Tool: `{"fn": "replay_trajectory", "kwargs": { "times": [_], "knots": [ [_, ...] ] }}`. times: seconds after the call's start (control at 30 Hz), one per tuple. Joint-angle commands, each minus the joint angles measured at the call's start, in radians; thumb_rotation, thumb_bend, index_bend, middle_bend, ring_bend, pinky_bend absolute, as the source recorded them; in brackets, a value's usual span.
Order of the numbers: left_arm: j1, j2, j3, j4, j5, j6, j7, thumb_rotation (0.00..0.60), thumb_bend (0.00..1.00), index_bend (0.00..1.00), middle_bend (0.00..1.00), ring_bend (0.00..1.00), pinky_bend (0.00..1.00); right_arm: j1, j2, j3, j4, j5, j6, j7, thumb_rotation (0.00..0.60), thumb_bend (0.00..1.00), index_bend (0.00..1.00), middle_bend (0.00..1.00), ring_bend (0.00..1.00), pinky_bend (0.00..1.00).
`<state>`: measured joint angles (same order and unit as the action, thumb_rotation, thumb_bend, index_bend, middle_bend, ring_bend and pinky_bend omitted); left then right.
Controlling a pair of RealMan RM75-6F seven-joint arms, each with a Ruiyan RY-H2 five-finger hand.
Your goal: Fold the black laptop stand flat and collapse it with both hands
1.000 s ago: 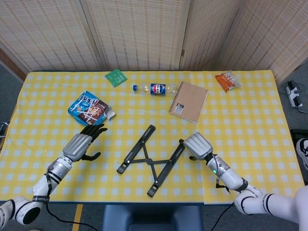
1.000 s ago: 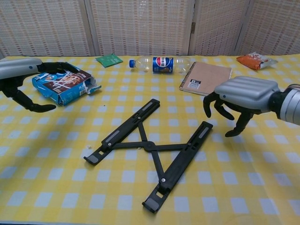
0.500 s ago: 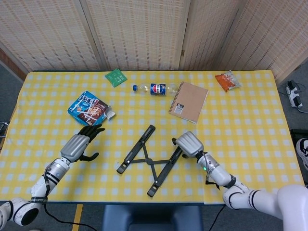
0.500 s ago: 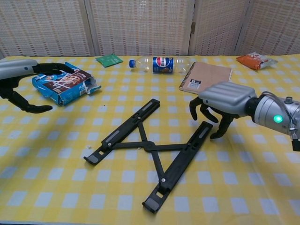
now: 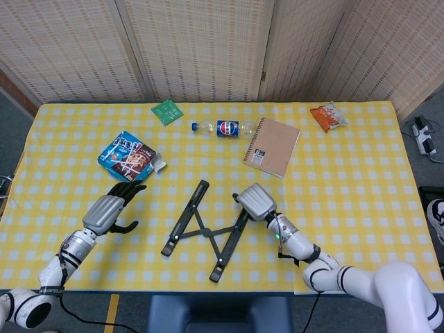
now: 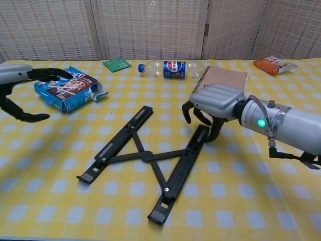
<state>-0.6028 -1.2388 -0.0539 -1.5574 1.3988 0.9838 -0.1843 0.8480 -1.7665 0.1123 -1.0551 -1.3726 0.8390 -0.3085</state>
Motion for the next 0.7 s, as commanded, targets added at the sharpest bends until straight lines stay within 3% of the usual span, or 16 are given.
{"fn": "replay_trajectory", "kwargs": {
  "times": [0.03, 0.2, 0.37, 0.5, 0.7],
  "knots": [
    [0.003, 0.002, 0.002, 0.002, 0.002, -0.001, -0.006, 0.6, 0.37, 0.11, 0.06, 0.0, 0.0, 0.032, -0.047, 0.019, 0.056, -0.006, -0.005, -0.023, 0.6, 0.12, 0.46, 0.74, 0.8, 0.7],
    [0.003, 0.005, 0.003, 0.008, 0.007, -0.007, -0.012, 0.6, 0.37, 0.11, 0.06, 0.0, 0.0, 0.073, -0.112, 0.048, 0.155, 0.001, -0.014, -0.043, 0.6, 0.12, 0.46, 0.74, 0.8, 0.7],
    [-0.012, -0.009, -0.005, 0.046, 0.027, -0.01, -0.002, 0.6, 0.37, 0.14, 0.07, 0.0, 0.0, 0.064, -0.082, 0.052, 0.13, 0.001, -0.008, 0.015, 0.6, 0.12, 0.45, 0.72, 0.79, 0.7],
    [-0.046, -0.059, -0.019, 0.141, 0.072, 0.003, 0.064, 0.6, 0.36, 0.18, 0.11, 0.01, 0.0, 0.034, 0.012, 0.041, 0.001, -0.017, 0.03, 0.034, 0.6, 0.12, 0.43, 0.71, 0.79, 0.7],
    [-0.116, -0.162, -0.024, 0.325, 0.177, 0.031, 0.128, 0.6, 0.24, 0.27, 0.21, 0.13, 0.06, -0.002, 0.165, 0.031, -0.253, -0.041, 0.086, -0.005, 0.6, 0.12, 0.43, 0.71, 0.79, 0.7]
  ]
}}
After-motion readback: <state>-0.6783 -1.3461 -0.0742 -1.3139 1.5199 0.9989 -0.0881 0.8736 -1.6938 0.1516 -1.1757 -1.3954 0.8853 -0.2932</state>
